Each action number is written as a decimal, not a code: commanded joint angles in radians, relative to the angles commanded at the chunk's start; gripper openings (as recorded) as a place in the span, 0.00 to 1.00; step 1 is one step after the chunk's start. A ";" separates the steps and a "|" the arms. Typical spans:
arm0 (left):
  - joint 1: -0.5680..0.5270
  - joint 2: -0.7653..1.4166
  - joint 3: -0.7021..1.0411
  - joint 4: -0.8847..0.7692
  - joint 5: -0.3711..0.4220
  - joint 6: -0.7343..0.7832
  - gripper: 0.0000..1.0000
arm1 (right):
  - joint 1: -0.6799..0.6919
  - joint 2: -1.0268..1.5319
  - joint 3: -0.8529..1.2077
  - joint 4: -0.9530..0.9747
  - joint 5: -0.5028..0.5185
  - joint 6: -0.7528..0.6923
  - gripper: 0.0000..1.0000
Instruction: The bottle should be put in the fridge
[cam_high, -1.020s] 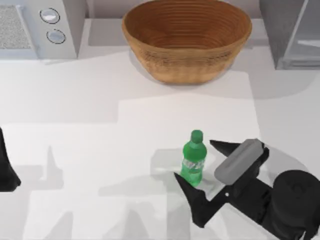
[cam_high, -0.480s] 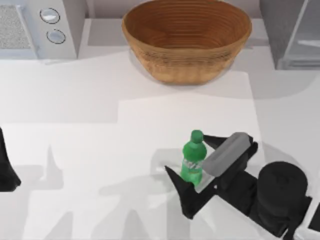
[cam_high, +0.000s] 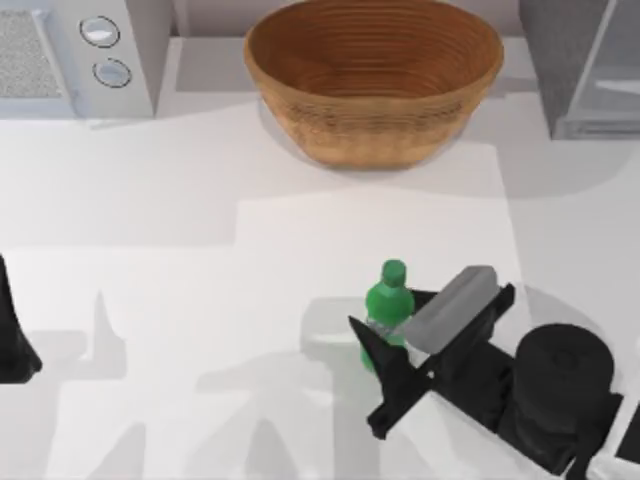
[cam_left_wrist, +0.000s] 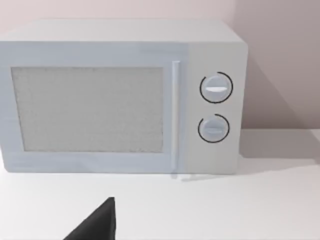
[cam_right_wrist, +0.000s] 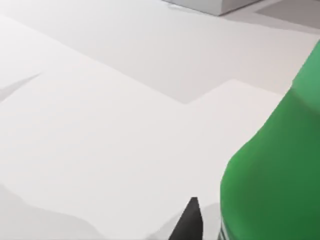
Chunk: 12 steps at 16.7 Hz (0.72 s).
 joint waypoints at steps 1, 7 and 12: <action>0.000 0.000 0.000 0.000 0.000 0.000 1.00 | 0.000 0.000 0.000 0.000 0.000 0.000 0.25; 0.000 0.000 0.000 0.000 0.000 0.000 1.00 | 0.000 0.000 0.000 0.000 0.000 0.000 0.01; 0.000 0.000 0.000 0.000 0.000 0.000 1.00 | 0.000 0.000 0.000 0.000 0.000 0.000 0.01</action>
